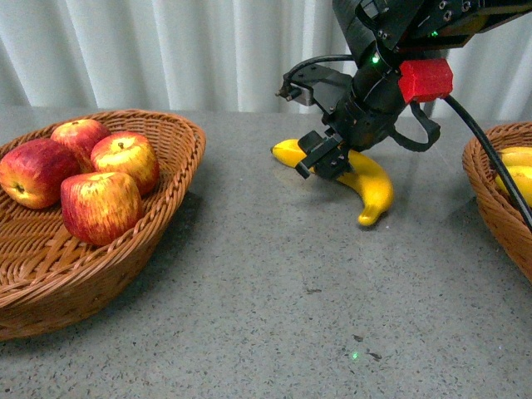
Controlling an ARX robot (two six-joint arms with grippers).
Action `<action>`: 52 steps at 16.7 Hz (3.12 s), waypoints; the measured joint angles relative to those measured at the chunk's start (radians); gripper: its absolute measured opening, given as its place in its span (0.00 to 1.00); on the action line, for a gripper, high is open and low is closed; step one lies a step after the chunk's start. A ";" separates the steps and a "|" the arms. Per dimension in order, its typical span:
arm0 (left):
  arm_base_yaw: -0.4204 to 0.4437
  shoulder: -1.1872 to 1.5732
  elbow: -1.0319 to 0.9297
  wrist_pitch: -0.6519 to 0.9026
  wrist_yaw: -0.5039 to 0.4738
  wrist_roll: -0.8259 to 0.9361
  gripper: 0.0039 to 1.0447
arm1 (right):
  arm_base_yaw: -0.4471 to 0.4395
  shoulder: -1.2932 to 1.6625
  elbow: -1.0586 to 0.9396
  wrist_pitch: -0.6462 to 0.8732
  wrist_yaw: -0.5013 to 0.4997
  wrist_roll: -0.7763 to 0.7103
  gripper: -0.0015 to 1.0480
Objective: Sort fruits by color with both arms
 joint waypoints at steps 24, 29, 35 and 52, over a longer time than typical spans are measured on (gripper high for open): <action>0.000 0.000 0.000 0.000 0.000 0.000 0.94 | -0.665 -0.767 -0.951 0.436 -0.400 -0.235 0.55; 0.000 0.000 0.000 0.000 0.000 0.000 0.94 | -0.611 -0.924 -1.000 0.541 -0.541 -0.091 0.93; 0.000 0.000 0.000 0.000 0.000 0.000 0.94 | -0.521 -1.366 -1.331 0.836 -0.349 0.359 0.75; 0.000 0.000 0.000 0.000 0.000 0.000 0.94 | -0.346 -2.045 -1.902 0.740 0.019 0.437 0.02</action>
